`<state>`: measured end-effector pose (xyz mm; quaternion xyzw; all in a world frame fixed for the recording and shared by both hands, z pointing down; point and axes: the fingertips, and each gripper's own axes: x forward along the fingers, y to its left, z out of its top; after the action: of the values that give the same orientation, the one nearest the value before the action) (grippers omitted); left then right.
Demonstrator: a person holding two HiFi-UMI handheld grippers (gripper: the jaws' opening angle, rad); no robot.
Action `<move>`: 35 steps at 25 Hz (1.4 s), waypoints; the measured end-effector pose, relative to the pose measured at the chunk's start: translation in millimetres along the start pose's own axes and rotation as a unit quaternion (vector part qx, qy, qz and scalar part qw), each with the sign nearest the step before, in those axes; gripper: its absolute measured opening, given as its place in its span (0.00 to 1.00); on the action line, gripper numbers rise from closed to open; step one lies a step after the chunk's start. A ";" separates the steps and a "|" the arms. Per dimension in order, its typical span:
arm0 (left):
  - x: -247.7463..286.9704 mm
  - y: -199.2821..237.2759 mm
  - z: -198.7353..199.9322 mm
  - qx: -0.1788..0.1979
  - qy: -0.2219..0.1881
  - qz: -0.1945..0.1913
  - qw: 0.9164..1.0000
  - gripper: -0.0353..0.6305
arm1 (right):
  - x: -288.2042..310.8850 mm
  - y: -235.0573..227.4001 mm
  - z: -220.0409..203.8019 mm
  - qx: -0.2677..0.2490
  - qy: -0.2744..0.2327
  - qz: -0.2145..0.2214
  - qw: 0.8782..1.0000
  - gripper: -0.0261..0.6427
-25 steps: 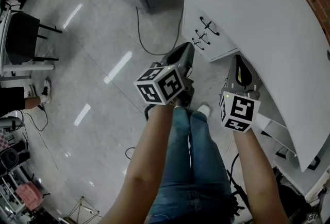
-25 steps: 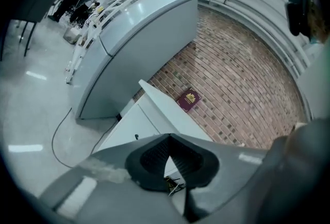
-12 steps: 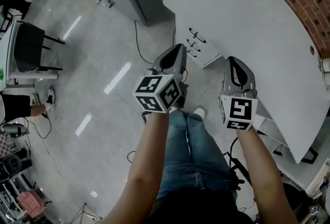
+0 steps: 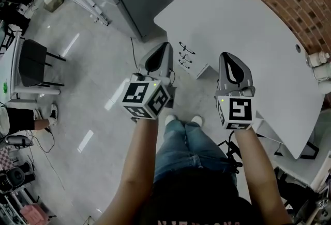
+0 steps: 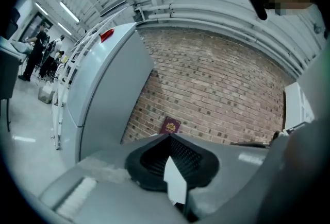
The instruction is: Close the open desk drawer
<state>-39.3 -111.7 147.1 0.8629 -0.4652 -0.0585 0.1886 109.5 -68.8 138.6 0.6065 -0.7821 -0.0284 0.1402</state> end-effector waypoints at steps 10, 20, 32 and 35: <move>-3.8 -40.1 63.8 0.100 -0.031 -0.007 0.995 0.05 | -21.0 -31.5 56.9 0.022 -0.049 -0.002 0.999 0.04; -16.1 -62.9 129.6 0.177 -0.069 0.017 0.982 0.05 | -47.6 -84.4 117.8 0.020 -0.108 -0.038 0.993 0.03; -16.0 -93.2 157.0 0.244 -0.084 0.002 0.966 0.05 | -65.6 -81.5 140.3 0.021 -0.127 -0.041 0.991 0.03; -18.7 -90.7 155.8 0.240 -0.081 0.011 0.967 0.05 | -66.4 -77.0 140.9 0.019 -0.129 -0.038 0.991 0.03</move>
<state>-22.0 -93.6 -32.4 0.8699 -0.4892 -0.0127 -0.0612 161.2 -43.2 -25.3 0.6297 -0.7703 -0.0969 0.0258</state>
